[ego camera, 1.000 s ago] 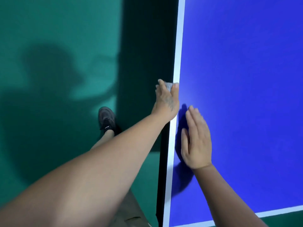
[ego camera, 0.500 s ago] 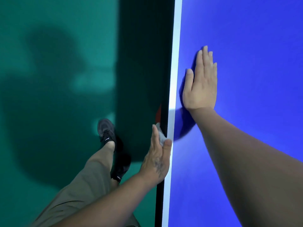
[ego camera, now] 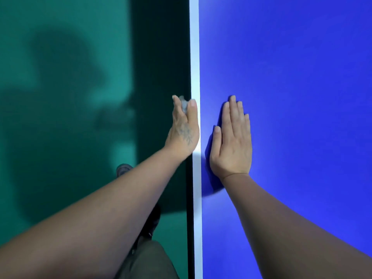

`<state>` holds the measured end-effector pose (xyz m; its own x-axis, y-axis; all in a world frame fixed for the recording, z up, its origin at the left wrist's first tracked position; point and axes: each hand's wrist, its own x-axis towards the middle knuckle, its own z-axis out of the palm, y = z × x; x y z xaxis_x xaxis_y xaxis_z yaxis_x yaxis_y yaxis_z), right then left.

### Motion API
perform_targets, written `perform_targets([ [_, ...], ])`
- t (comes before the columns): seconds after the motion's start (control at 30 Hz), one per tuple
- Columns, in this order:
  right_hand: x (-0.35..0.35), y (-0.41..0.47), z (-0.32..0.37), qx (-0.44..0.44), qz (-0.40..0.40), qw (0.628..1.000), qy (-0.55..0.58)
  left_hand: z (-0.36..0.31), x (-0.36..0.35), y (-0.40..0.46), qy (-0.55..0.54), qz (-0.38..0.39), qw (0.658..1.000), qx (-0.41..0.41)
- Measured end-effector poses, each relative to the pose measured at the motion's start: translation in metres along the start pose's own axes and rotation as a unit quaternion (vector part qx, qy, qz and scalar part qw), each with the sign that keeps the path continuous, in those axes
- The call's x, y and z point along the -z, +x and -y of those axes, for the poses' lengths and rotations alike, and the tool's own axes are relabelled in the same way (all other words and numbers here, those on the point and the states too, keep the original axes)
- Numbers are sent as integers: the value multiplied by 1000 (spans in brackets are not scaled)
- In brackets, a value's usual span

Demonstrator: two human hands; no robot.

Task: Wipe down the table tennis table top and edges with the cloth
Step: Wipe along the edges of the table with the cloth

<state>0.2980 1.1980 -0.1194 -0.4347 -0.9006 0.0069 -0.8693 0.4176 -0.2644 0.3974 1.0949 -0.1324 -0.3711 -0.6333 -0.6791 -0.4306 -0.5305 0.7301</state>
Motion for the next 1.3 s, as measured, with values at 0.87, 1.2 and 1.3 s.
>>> perform_targets([
  [0.87,-1,2,0,-8,39,999,-11,-50,21,51,22,-7,998,-53],
  [1.2,3,4,3,-20,55,998,-8,3,10,-14,-2,64,997,36],
  [1.3,5,6,5,-30,66,997,-14,-46,23,39,10,55,998,24],
])
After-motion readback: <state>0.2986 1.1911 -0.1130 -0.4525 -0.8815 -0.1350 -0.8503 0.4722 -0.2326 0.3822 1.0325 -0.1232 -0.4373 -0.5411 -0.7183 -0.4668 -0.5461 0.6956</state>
